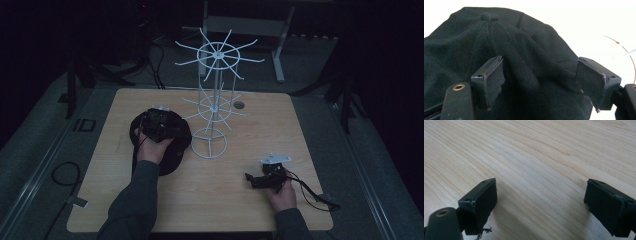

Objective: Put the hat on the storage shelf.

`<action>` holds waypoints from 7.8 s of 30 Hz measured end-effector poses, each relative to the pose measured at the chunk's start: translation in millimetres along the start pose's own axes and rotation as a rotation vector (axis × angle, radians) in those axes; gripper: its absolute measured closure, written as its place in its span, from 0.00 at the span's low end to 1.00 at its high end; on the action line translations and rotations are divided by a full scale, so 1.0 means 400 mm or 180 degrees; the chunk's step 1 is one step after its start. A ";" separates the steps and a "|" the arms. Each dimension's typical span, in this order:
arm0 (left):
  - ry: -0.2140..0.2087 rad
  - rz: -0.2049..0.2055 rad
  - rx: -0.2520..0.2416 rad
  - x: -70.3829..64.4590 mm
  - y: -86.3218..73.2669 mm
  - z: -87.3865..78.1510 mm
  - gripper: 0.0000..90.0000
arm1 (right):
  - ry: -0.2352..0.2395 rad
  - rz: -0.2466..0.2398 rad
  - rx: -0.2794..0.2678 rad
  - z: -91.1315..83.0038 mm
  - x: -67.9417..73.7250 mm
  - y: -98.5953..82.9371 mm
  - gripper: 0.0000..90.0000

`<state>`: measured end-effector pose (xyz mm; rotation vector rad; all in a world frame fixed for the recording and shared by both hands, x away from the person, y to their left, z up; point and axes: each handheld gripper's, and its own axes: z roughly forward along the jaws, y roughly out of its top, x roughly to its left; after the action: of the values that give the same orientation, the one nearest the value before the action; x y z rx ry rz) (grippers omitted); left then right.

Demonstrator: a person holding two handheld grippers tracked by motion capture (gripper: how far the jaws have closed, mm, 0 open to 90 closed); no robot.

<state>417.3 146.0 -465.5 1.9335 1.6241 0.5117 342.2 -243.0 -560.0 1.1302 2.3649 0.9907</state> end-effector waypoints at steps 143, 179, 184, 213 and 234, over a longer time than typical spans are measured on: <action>-0.0898 -0.0065 -0.1171 0.249 0.014 -0.284 0.94 | -0.0003 0.0002 -0.0008 0.001 0.000 0.000 0.12; -0.1281 0.0006 -0.1404 0.274 0.067 -0.362 0.94 | -0.0004 -0.0003 -0.0012 0.001 0.000 0.000 0.12; -0.1350 -0.0020 -0.1479 0.280 0.073 -0.379 0.94 | -0.0005 -0.0002 -0.0011 0.001 0.000 0.000 0.12; -0.1795 -0.0058 -0.1915 0.292 0.088 -0.450 0.94 | -0.0002 -0.0001 -0.0006 0.001 0.000 0.000 0.12; -0.2081 -0.0136 -0.2130 0.314 0.094 -0.472 0.94 | -0.0002 -0.0001 -0.0006 0.001 0.000 0.000 0.12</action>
<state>354.8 297.0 -303.8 1.3513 0.9122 0.2981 342.4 -243.0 -560.2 1.1292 2.3629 0.9921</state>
